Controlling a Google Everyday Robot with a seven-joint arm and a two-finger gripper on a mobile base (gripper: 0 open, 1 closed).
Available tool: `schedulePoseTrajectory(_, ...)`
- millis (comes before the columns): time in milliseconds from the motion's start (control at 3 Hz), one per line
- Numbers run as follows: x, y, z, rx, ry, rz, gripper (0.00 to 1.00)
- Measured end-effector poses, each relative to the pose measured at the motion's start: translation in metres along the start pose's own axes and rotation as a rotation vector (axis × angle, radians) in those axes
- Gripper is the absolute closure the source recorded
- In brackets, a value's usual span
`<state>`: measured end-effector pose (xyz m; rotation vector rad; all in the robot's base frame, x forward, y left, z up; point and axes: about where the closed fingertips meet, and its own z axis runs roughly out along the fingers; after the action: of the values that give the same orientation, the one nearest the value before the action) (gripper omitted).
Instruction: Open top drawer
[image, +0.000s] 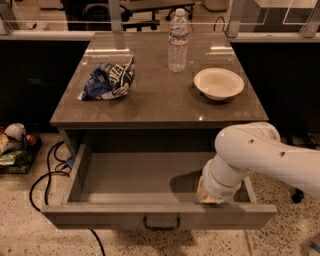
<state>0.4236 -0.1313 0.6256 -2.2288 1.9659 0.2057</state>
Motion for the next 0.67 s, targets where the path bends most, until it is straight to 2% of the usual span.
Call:
schedulePoseTrajectory(333,-0.002,0.007,0.0,-0.005,-0.001,0.006,1.0)
schedulePoseTrajectory(667,-0.012,0.039,0.001,-0.025,-0.002,0.033,1.0)
